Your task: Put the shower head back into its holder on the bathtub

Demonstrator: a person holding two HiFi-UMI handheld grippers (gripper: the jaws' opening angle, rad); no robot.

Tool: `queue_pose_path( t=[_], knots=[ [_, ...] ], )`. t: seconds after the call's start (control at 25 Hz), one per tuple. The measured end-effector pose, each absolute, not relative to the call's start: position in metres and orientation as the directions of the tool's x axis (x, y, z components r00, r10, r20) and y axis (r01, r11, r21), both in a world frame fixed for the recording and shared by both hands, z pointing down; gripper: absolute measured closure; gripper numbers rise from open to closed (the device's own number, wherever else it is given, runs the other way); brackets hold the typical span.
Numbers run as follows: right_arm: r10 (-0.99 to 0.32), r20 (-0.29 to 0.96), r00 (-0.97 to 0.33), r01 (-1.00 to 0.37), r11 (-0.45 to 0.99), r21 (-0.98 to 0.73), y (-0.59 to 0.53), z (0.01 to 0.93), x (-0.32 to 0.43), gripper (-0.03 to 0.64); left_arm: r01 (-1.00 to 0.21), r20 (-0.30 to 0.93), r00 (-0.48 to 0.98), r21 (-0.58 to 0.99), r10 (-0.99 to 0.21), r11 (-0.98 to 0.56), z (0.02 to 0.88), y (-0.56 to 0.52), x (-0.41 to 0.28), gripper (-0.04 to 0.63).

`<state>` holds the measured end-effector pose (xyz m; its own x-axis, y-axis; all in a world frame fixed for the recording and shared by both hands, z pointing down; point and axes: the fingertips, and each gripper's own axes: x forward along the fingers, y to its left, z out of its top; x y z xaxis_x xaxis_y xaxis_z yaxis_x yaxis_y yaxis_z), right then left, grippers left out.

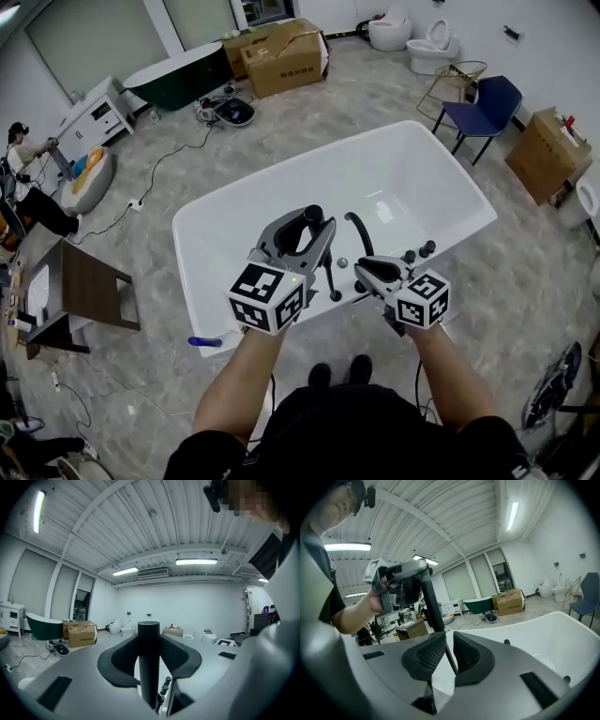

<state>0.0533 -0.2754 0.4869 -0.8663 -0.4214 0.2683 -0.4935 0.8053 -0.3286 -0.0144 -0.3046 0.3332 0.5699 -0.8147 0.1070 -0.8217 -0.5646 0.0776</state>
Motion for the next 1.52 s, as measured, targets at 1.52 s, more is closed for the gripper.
queue_pose_path(
  t=[1.52],
  knots=[
    [-0.549, 0.296, -0.782, -0.62, 0.636, -0.459, -0.23, 0.524, 0.117, 0.58, -0.804, 0.556, 0.544, 0.133, -0.628, -0.579, 0.585, -0.289, 0.01, 0.445]
  ],
)
